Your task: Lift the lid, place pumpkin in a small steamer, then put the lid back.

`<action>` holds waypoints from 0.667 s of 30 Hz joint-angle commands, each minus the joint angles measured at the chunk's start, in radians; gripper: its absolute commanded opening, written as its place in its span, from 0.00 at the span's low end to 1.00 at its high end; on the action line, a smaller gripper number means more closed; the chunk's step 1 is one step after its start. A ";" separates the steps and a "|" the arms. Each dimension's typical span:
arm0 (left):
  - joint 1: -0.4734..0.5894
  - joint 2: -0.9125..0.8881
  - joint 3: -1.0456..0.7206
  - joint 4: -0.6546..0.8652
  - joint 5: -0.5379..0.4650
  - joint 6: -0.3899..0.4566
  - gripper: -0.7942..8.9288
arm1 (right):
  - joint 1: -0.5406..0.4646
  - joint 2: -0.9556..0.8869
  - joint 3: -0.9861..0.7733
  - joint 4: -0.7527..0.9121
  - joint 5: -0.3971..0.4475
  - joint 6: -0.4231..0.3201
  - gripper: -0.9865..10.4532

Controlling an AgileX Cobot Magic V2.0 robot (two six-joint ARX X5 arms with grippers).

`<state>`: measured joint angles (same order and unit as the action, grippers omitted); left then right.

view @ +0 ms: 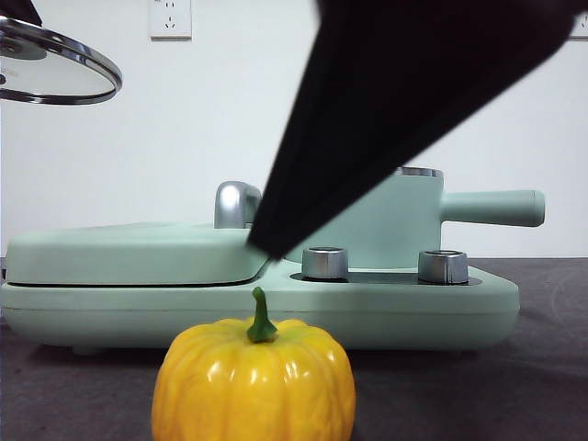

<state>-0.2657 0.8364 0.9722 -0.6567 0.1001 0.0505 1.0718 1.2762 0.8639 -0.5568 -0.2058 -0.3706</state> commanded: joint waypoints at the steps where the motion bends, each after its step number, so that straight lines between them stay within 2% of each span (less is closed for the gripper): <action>1: 0.000 -0.001 0.014 0.029 0.000 -0.007 0.09 | 0.013 0.055 0.018 0.031 0.001 -0.005 0.52; 13: 0.000 -0.001 0.014 0.029 0.000 -0.006 0.09 | 0.011 0.243 0.018 0.115 0.011 0.002 0.52; 17: 0.000 -0.001 0.014 0.029 0.000 -0.006 0.09 | 0.011 0.259 0.018 0.099 0.023 0.052 0.39; 20: 0.000 -0.001 0.014 0.029 0.000 -0.006 0.09 | 0.007 0.218 0.020 0.039 0.023 0.107 0.38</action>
<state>-0.2657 0.8364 0.9722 -0.6559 0.1001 0.0505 1.0706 1.5017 0.8646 -0.5072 -0.1829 -0.3119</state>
